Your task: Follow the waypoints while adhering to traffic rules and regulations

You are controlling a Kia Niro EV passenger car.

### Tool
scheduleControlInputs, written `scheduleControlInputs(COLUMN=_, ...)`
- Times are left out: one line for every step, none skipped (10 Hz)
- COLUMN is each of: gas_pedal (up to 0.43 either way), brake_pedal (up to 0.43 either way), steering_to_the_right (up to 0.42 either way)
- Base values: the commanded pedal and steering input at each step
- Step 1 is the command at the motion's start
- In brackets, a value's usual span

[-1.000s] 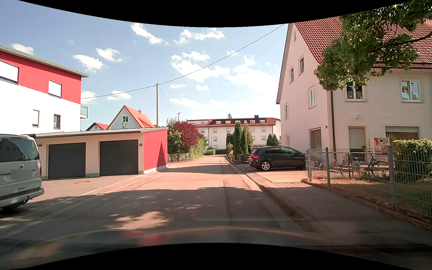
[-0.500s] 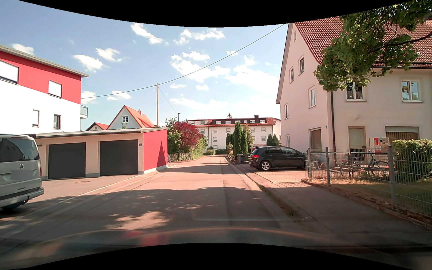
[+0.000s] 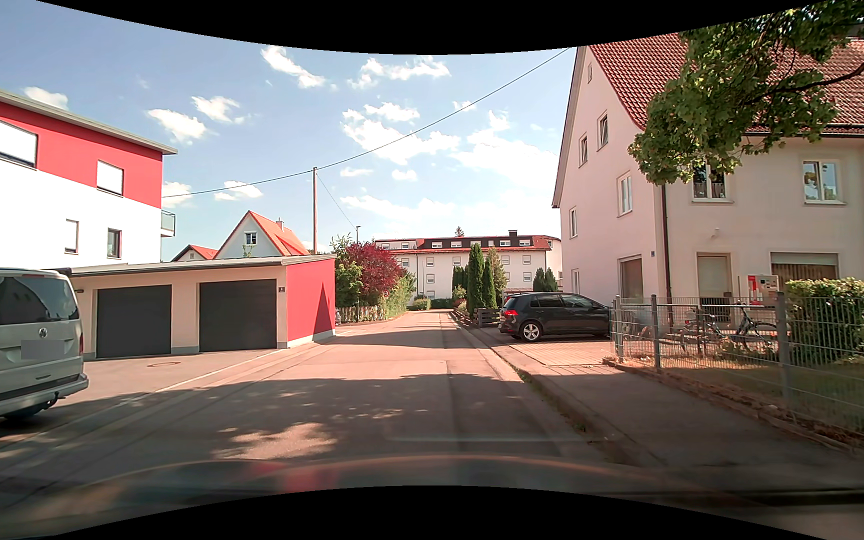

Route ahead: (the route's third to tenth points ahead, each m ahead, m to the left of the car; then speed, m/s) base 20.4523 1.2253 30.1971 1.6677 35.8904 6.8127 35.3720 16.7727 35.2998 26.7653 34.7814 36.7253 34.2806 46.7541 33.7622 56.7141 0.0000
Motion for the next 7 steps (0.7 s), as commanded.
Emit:
scheduleControlInputs(gas_pedal=0.0, brake_pedal=0.555, steering_to_the_right=-0.025)
scheduleControlInputs(gas_pedal=0.0, brake_pedal=0.555, steering_to_the_right=-0.024)
scheduleControlInputs(gas_pedal=0.0, brake_pedal=0.555, steering_to_the_right=-0.025)
scheduleControlInputs(gas_pedal=0.0, brake_pedal=0.555, steering_to_the_right=-0.025)
scheduleControlInputs(gas_pedal=0.0, brake_pedal=0.555, steering_to_the_right=-0.025)
scheduleControlInputs(gas_pedal=0.0, brake_pedal=0.555, steering_to_the_right=-0.025)
scheduleControlInputs(gas_pedal=0.0, brake_pedal=0.555, steering_to_the_right=-0.025)
